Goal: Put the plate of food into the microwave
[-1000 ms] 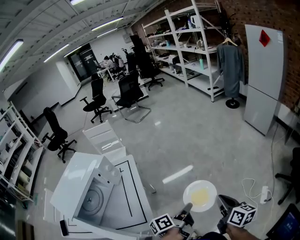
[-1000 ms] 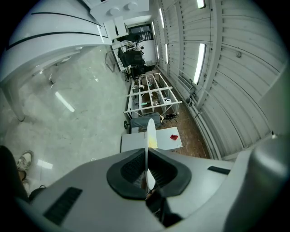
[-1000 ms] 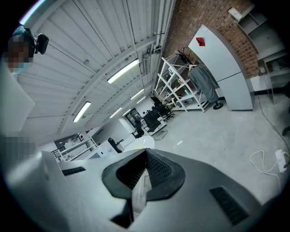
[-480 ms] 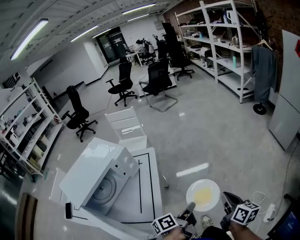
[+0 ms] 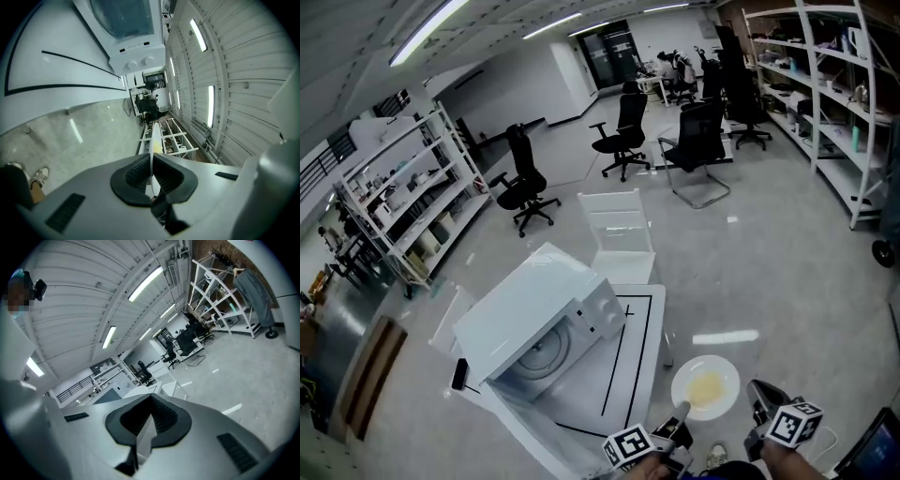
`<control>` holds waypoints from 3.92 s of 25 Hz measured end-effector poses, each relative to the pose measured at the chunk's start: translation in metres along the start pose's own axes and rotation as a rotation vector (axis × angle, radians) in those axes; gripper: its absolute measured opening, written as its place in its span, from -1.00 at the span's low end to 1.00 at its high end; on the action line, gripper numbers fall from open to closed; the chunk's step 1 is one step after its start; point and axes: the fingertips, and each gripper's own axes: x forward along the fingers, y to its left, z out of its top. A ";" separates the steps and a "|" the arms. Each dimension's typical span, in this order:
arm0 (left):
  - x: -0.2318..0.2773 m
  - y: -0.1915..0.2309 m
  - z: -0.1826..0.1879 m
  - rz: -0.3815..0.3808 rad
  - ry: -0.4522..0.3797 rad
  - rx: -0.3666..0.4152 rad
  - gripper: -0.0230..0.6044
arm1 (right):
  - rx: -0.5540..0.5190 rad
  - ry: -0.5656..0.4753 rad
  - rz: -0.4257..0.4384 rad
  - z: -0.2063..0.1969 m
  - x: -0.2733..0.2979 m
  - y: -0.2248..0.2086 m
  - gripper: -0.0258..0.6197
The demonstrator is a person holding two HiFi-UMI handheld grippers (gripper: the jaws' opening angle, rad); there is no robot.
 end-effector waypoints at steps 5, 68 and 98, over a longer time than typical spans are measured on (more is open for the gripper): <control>-0.001 0.005 0.034 0.028 -0.151 -0.022 -0.87 | -0.028 0.080 0.101 0.006 0.041 0.010 -0.92; -0.148 0.088 0.230 0.170 -1.248 -0.282 -0.87 | -0.384 0.816 0.822 -0.105 0.314 0.220 -0.92; -0.160 0.139 0.275 0.276 -1.408 -0.414 -0.87 | -0.447 0.981 0.936 -0.146 0.346 0.224 -0.92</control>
